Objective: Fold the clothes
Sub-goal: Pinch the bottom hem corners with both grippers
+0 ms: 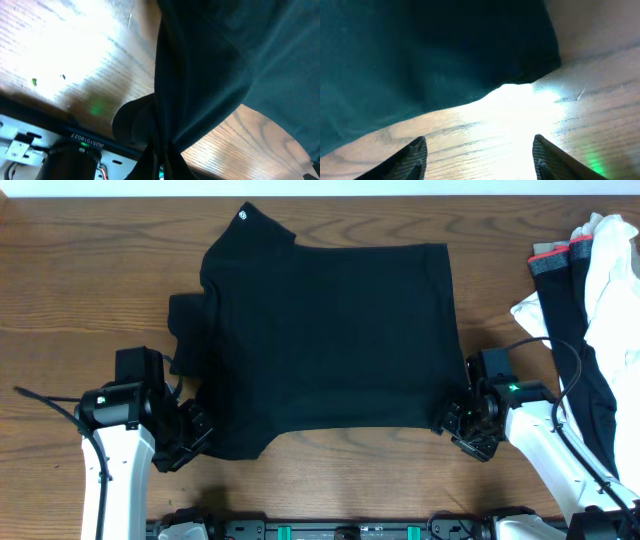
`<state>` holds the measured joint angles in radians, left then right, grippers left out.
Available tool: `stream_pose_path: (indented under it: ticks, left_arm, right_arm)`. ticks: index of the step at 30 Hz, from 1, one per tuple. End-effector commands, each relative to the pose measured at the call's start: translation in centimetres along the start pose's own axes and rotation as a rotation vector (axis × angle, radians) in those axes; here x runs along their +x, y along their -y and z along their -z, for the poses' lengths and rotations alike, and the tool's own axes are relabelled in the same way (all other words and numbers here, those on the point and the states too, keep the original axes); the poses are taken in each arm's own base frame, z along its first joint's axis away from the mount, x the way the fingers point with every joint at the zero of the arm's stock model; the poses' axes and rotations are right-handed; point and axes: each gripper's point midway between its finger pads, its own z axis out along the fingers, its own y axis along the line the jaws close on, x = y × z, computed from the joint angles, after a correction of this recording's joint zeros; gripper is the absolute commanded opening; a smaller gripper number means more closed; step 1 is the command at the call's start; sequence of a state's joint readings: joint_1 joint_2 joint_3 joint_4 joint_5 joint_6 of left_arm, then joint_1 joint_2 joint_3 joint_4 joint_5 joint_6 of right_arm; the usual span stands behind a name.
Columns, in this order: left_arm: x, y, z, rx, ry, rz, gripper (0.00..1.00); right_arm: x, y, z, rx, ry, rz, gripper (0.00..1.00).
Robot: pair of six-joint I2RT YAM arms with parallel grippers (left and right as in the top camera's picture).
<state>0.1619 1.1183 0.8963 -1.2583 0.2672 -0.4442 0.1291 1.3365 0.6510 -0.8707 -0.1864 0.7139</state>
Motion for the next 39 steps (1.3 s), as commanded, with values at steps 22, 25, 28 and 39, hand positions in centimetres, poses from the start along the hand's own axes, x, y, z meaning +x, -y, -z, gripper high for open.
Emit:
stream_pose_path:
  ticks: [22, 25, 28, 39]
  left_arm:
    - [-0.1, 0.2, 0.3, 0.01, 0.007, -0.05, 0.06]
    - [-0.1, 0.2, 0.3, 0.01, 0.007, -0.05, 0.06]
    - [-0.1, 0.2, 0.3, 0.01, 0.008, -0.05, 0.06]
    - [-0.1, 0.2, 0.3, 0.01, 0.006, -0.051, 0.07]
  right_arm:
    - [-2.3, -0.6, -2.8, -0.093, 0.131, -0.097, 0.49]
    - [-2.1, -0.5, -2.8, -0.091, 0.124, -0.098, 0.45]
    - [-2.2, -0.3, -2.9, -0.08, 0.127, -0.1, 0.42]
    - [-4.1, 0.4, -2.4, -0.074, 0.199, -0.103, 0.22]
